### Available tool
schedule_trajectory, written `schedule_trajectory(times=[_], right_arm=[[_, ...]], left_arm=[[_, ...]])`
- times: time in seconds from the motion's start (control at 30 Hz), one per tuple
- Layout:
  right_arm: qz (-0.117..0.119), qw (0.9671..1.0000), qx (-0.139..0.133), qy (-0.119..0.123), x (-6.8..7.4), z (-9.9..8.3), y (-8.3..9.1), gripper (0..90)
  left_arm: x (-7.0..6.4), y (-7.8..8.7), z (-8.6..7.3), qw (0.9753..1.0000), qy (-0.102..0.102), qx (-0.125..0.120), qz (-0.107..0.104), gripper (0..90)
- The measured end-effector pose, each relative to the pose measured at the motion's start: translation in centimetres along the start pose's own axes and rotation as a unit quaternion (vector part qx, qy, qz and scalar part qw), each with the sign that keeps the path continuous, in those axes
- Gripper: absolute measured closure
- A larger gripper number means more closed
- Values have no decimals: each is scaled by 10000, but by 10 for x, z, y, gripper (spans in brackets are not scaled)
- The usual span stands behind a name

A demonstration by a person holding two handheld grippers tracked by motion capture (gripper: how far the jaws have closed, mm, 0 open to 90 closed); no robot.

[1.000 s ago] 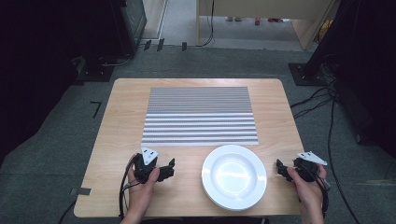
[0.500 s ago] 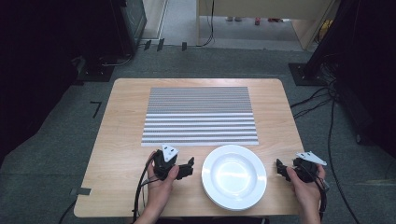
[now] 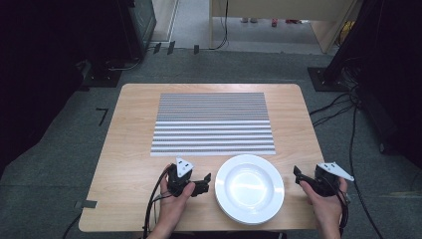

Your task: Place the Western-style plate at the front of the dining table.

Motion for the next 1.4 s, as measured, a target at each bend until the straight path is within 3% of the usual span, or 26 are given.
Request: schedule_trajectory(times=[0.17, 0.23, 0.3, 0.37, 0.63, 0.67, 0.77, 0.9, 1.1, 1.4], right_arm=[[352, 9986, -287, -288, 23, 9, 15, 295], [607, 9976, -287, -172, 38, 7, 20, 394], [667, 9973, -279, -127, 42, 6, 22, 416], [897, 9956, -259, -3, 55, 3, 28, 489], [1183, 9927, -251, 29, 71, -4, 33, 577], [1259, 9919, -127, 52, 74, -7, 32, 600], [1291, 9916, -78, 46, 77, -7, 32, 618], [1421, 9897, 14, -145, 80, -8, 33, 682], [1552, 9875, 111, -238, 82, -9, 32, 731], [1647, 9850, 209, -466, 82, -10, 32, 754]], left_arm=[[-13, 3, -1, 9997, 11, -51, -256, 131], [-18, 4, -2, 9994, 9, -58, -355, 131], [-22, 5, -3, 9990, -3, -60, -441, 131], [-26, 6, -5, 9985, -11, -35, -545, 138], [-39, 5, -13, 9967, -43, 57, -806, 145], [-40, 5, -13, 9965, -62, 67, -825, 154], [-44, 5, -15, 9962, -61, 74, -869, 172], [-48, 5, -17, 9958, -102, 100, -910, 328], [-54, 6, -20, 9935, -134, 134, -1126, 442], [-59, 6, -22, 9910, -67, 174, -1329, 501]])
Point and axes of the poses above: each handheld gripper's, and its own axes: y roughly backward along the jaws, z roughly out of its top, x roughly to its left, the point moved 8 cm from there along -y, roughly forward along the jaws, and after that the axes turned 2 degrees about -x, right-handed, at the moved point
